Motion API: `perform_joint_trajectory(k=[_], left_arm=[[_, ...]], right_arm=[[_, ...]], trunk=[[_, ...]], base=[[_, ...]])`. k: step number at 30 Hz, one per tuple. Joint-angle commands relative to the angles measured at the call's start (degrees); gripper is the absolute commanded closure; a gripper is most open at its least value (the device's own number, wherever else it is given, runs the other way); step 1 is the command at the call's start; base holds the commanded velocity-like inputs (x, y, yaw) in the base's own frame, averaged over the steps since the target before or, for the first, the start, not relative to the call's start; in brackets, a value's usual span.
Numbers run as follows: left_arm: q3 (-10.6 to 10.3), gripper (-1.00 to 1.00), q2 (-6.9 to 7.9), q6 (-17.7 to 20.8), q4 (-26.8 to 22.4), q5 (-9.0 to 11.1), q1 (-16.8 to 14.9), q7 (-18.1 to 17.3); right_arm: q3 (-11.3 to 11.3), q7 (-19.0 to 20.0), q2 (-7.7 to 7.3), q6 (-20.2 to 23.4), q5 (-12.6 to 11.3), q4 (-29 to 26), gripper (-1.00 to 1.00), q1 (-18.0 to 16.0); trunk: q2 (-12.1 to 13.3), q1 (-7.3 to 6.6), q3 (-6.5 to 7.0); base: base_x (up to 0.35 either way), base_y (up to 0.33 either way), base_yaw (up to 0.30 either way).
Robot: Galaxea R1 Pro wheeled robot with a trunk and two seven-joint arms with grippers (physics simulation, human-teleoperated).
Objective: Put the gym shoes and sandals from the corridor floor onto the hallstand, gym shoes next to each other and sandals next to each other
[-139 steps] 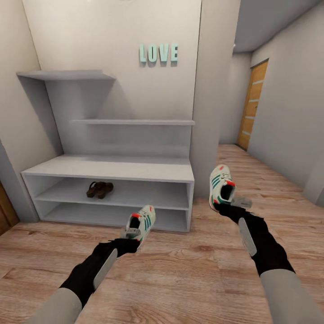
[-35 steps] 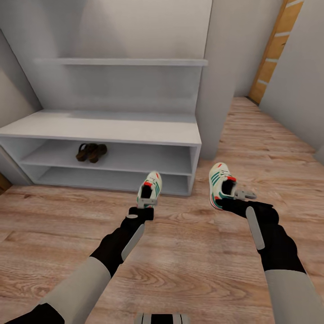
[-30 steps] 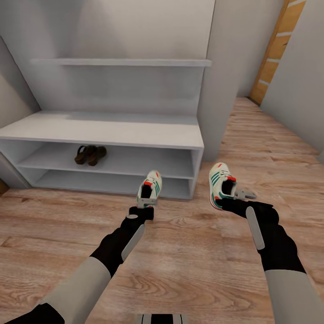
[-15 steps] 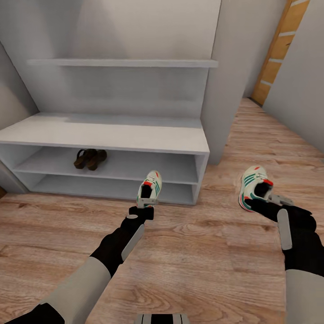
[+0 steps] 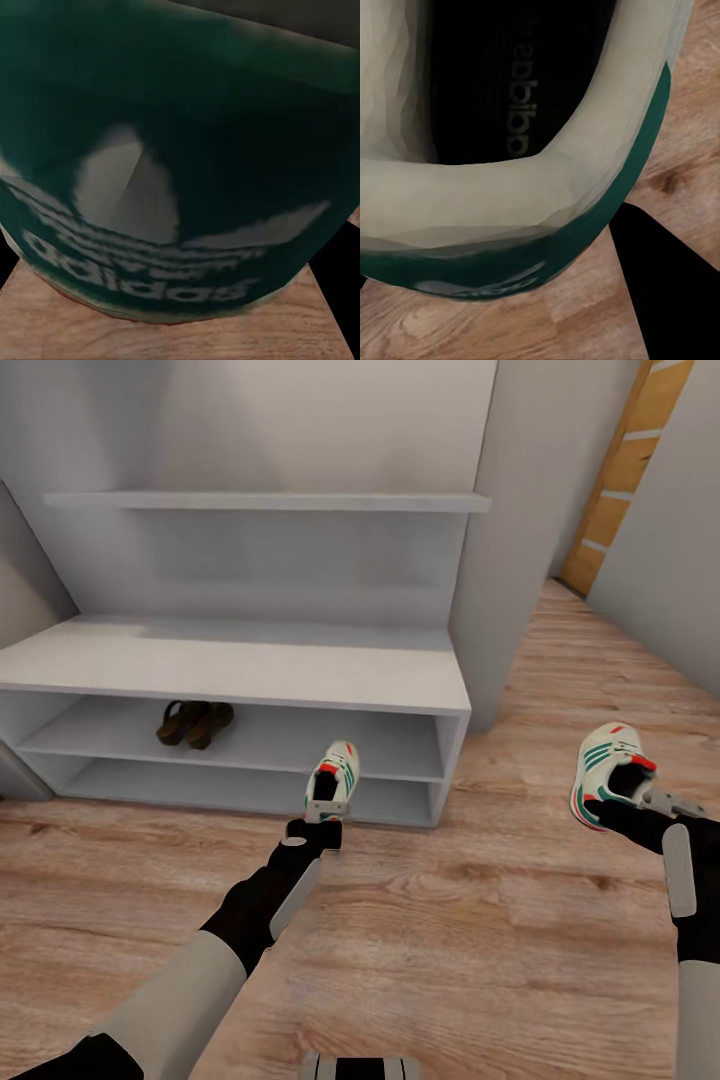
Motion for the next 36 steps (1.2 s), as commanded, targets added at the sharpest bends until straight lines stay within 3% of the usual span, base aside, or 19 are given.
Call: perform_joint_trajectory(k=[1, 9, 36], left_arm=[[-0.2, 1.00, 0.04, 0.1, -0.1, 0.6, 0.0, 0.5], [-0.6, 1.00, -0.11, 0.1, 0.0, 0.7, 0.0, 0.5], [-2.4, 1.00, -0.24, 0.1, 0.1, 0.8, 0.5, 0.5]], right_arm=[[-0.1, -0.1, 0.00, 0.3, -0.3, 0.0, 1.00, 0.0], [-0.1, -0.1, -0.01, 0.3, -0.3, 0.0, 1.00, 0.0], [-0.1, -0.1, -0.01, 0.3, -0.3, 0.0, 1.00, 0.0]], trunk=[[0.0, 0.02, -0.05], [0.0, 0.02, -0.05], [0.0, 0.02, -0.05]], base=[[0.339, 0.000, 0.000], [0.308, 0.000, 0.000], [0.093, 0.000, 0.000]])
